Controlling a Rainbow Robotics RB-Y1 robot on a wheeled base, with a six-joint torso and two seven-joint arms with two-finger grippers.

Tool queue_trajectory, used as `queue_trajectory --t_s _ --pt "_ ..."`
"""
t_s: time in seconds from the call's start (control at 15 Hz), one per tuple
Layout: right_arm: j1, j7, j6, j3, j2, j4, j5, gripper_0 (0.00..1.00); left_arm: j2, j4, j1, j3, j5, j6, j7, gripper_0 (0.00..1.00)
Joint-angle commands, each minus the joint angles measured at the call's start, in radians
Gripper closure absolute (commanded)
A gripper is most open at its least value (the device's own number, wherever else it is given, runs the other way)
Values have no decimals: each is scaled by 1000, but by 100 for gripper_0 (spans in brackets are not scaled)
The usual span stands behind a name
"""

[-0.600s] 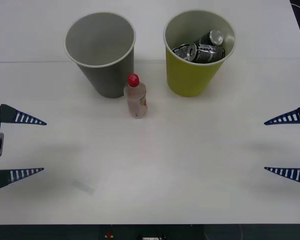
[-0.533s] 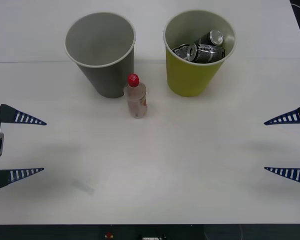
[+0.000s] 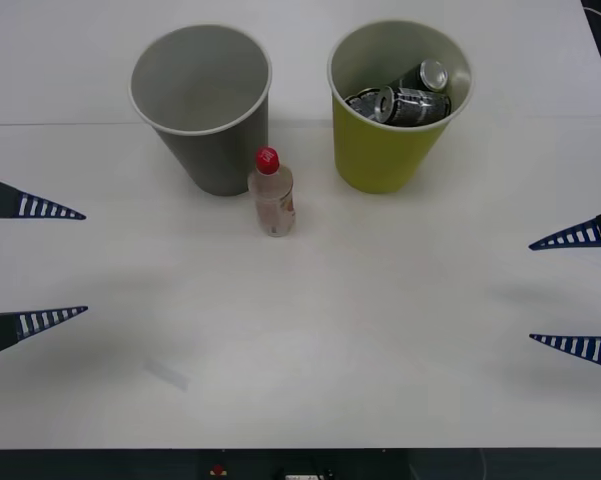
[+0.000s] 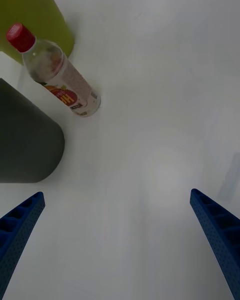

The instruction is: Put the can into the green bin and the plastic bottle into the gray bin

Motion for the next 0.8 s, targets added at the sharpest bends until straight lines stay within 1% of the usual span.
queue_trajectory --t_s 0.07,0.13,0.33,0.53,0.67,0.8 --pt "0 0 0 0 0 0 0 0 0 -8 33 -1 9 43 20 0" --pt "0 0 0 0 0 0 0 0 0 -22 58 -1 12 74 39 0" --pt "0 0 0 0 0 0 0 0 1 -86 142 -6 12 150 175 0" --pt "0 0 0 0 0 0 0 0 1 -117 190 -78 14 251 286 0" --pt "0 0 0 0 0 0 0 0 3 -121 199 -129 23 313 335 0" --pt "0 0 0 0 0 0 0 0 8 -135 209 -193 38 408 376 0"
